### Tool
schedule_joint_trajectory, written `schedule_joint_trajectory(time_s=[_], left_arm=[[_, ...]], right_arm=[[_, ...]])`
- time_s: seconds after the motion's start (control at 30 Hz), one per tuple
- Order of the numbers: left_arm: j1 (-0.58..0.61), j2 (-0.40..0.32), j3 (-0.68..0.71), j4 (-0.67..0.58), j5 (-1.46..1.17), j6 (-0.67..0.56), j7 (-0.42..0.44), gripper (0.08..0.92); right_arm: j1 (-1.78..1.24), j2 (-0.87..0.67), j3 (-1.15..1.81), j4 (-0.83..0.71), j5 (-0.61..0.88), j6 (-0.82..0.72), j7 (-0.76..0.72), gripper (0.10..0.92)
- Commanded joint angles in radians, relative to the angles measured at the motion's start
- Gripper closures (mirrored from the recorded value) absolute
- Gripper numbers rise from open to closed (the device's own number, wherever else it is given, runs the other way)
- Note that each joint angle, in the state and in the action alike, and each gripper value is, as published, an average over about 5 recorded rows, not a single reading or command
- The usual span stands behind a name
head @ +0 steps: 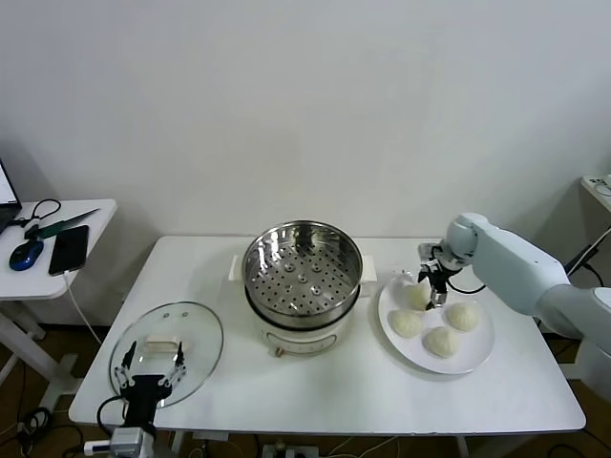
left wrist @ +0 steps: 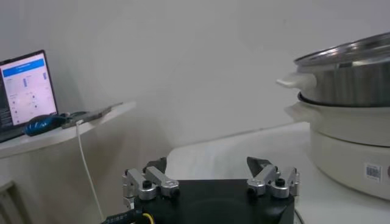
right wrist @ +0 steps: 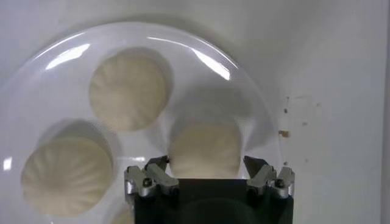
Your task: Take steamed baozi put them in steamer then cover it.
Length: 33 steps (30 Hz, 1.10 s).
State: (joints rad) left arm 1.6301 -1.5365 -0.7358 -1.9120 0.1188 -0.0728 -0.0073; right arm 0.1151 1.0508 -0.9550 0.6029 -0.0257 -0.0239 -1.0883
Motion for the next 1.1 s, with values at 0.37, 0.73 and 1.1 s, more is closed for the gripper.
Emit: schedule_joint_trajectory(time_s=[0.37, 0.73, 1.1], left_arm=[[0.02, 0.002, -0.008, 0.0, -0.003, -0.01, -0.004, 0.177], [0.045, 0.008, -0.007, -0.017, -0.005, -0.009, 0.015, 0.177], [0.057, 0.002, 0.002, -0.015, 0.007, -0.009, 0.025, 0.177]], right_arm=[[0.084, -0.005, -0.05, 0.028, 0.033, 0.037, -0.014, 0.321], [0.533, 0.016, -0.399, 0.227, 0.105, 0.263, -0.094, 0.321], [0.648, 0.224, -0.37, 0.328, -0.069, 0.489, -0.106, 0.321]])
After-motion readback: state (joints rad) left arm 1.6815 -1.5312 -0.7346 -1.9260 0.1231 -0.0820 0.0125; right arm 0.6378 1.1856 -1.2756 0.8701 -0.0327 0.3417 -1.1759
